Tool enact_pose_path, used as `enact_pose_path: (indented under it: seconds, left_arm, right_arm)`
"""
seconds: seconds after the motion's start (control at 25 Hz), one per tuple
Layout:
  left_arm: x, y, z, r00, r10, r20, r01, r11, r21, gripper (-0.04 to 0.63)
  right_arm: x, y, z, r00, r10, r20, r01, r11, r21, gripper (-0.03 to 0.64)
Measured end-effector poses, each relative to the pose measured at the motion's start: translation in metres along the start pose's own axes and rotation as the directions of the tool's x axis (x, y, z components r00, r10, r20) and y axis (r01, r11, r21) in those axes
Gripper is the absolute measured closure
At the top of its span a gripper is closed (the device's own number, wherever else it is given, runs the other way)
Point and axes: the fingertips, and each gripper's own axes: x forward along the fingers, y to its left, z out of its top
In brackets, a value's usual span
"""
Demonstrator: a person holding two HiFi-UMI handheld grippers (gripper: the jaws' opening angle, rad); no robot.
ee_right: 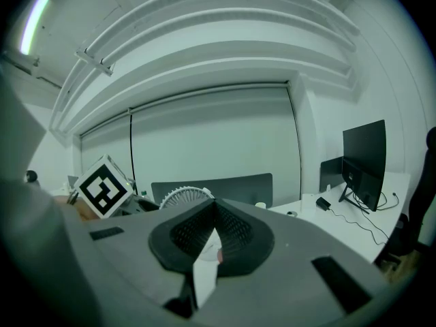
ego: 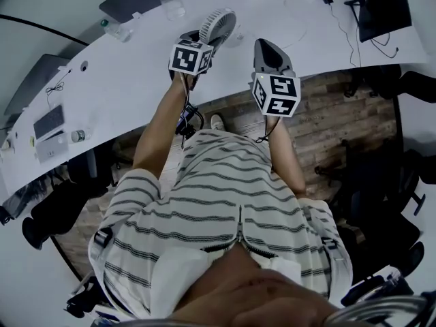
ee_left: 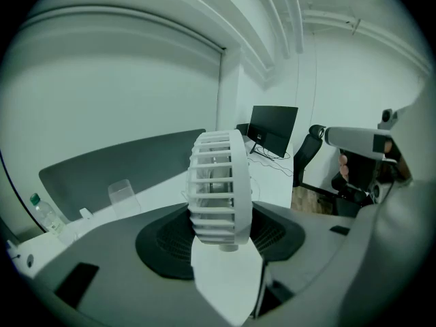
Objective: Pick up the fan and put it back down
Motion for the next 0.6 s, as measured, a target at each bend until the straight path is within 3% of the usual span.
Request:
enact_pose_path:
  seconds: [0.6]
  left_arm:
    - [-0.054,-0.018,0.027,0.979,0.092,0.184,-0.069,0.989,-0.13,0.367]
  right_arm:
    - [0.001,0.006,-0.001,1.0,0.015,-0.007,-0.015,1.0,0.002,0.604]
